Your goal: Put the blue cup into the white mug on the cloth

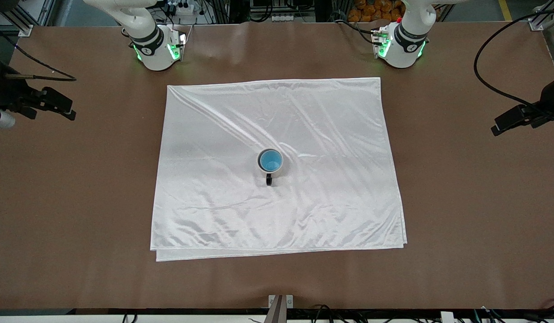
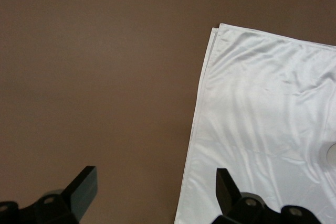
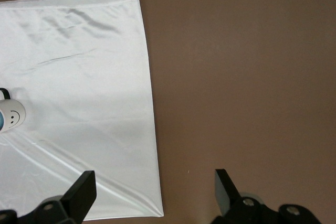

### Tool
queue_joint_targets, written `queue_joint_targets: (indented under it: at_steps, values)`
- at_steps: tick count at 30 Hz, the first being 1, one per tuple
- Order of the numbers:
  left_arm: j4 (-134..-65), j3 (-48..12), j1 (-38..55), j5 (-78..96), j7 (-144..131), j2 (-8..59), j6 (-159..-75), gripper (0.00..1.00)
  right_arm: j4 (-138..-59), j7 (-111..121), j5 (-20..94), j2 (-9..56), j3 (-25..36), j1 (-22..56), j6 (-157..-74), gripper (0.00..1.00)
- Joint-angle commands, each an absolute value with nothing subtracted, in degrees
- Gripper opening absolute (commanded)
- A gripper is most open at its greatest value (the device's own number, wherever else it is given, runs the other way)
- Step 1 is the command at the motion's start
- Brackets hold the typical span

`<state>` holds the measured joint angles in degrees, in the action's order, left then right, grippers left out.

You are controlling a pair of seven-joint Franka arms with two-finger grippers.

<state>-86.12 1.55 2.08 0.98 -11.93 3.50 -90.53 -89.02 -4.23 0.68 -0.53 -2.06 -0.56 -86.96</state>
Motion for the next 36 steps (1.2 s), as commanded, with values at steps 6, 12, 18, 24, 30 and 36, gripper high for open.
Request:
queue_joint_targets:
  at_steps: [6, 12, 18, 24, 30, 36]
  values:
    - [-86.57, 1.14, 2.02, -0.53, -7.91, 3.08, -91.32, 1.00, -88.77, -2.55, 0.09, -0.70, -1.85, -1.49, -87.01, 1.00]
    - [-86.57, 1.14, 2.02, -0.44, -7.73, 3.08, -91.32, 1.00, -88.86, -2.55, 0.09, -0.70, -1.85, -1.49, -87.01, 1.00]
    - [-86.40, 1.14, 2.02, -0.53, -7.65, 3.52, -91.32, 1.00, -88.86, -2.55, 0.09, -0.70, -1.85, -1.41, -87.01, 1.00]
    - [-86.48, 1.14, 2.02, -0.53, -7.65, 3.52, -91.32, 1.00, -88.86, -2.64, 0.09, -0.70, -1.85, -1.41, -87.01, 1.00]
    - [-86.40, 1.23, 2.02, -0.53, -7.65, 3.69, -91.67, 1.00, -88.86, -2.64, 0.09, -0.70, -1.85, -1.41, -87.01, 1.00]
    - [-86.48, 1.23, 2.02, -0.53, -7.65, 4.04, -92.81, 1.00, -88.86, -2.64, 0.09, -0.70, -1.85, -1.41, -87.01, 1.00]
